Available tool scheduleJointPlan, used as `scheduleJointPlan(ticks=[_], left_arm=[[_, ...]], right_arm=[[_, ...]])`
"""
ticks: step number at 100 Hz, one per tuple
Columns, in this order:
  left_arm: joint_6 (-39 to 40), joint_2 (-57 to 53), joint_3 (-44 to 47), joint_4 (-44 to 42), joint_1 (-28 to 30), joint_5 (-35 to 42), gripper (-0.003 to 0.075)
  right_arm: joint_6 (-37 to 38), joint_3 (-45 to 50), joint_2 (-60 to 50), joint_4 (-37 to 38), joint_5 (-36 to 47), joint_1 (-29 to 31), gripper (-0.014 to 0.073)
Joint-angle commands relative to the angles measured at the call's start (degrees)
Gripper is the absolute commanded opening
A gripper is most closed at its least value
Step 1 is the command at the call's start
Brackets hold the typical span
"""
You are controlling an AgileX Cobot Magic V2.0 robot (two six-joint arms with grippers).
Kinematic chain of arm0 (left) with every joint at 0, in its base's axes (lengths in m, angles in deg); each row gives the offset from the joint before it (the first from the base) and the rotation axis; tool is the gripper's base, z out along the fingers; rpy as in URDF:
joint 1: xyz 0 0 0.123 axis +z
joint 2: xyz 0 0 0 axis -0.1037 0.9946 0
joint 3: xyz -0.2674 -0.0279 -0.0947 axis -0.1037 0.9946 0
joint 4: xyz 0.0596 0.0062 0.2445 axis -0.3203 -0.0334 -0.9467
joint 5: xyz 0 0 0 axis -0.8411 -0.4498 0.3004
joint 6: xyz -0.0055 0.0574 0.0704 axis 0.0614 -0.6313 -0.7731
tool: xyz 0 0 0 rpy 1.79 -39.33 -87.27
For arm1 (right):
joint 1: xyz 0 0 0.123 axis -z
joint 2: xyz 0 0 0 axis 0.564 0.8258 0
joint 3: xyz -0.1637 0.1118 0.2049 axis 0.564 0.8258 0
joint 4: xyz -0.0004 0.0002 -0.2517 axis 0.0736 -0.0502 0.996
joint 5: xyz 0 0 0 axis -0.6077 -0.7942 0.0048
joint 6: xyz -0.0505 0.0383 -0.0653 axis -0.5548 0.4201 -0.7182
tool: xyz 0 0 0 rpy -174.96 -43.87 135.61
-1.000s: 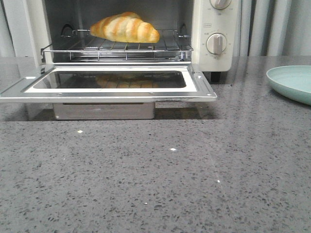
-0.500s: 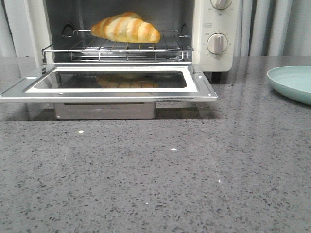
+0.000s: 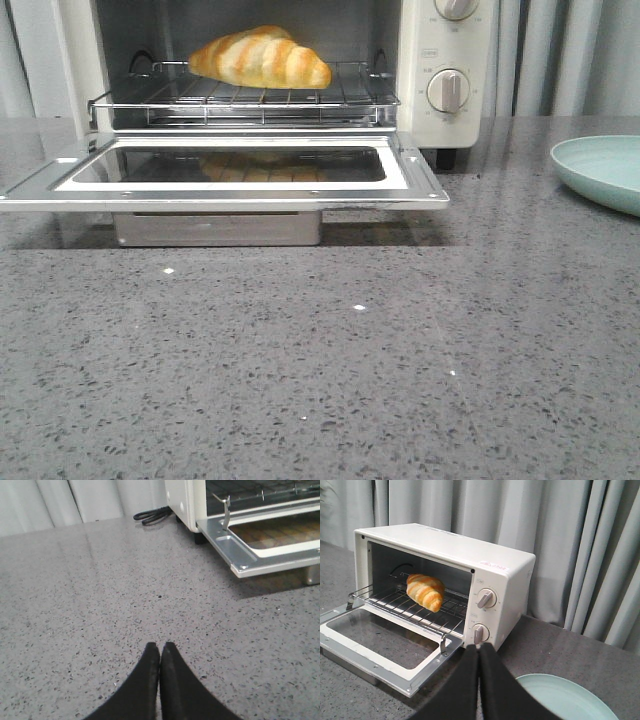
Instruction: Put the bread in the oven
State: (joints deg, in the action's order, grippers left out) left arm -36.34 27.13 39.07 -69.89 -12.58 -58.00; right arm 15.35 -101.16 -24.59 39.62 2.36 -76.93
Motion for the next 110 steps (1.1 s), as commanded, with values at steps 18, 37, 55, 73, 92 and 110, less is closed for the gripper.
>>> scheduleJointPlan(ticks=[18, 37, 55, 73, 92, 110], left_arm=[[0.02, -1.57, 1.33, 2.45, 0.08, 0.15, -0.0021], [0.02, -1.57, 1.33, 2.45, 0.08, -0.49, -0.0021], [0.02, -1.57, 1.33, 2.45, 0.08, -0.49, -0.0021], [0.02, -1.57, 1.33, 2.45, 0.08, -0.49, -0.0021], [0.02, -1.57, 1.33, 2.45, 0.08, -0.49, -0.0021], [0.02, -1.57, 1.33, 2.45, 0.08, -0.49, -0.0021]], right_arm=[[-0.01, -1.18, 0.63, 2.10, 3.58, 0.42, -0.0048], [-0.01, -1.18, 0.63, 2.10, 3.58, 0.42, -0.0048], [-0.01, -1.18, 0.63, 2.10, 3.58, 0.42, -0.0048], [-0.01, -1.18, 0.63, 2.10, 3.58, 0.42, -0.0048], [-0.01, -1.18, 0.63, 2.10, 3.58, 0.42, -0.0048], [-0.01, -1.00, 0.63, 2.10, 3.73, 0.42, -0.0048]])
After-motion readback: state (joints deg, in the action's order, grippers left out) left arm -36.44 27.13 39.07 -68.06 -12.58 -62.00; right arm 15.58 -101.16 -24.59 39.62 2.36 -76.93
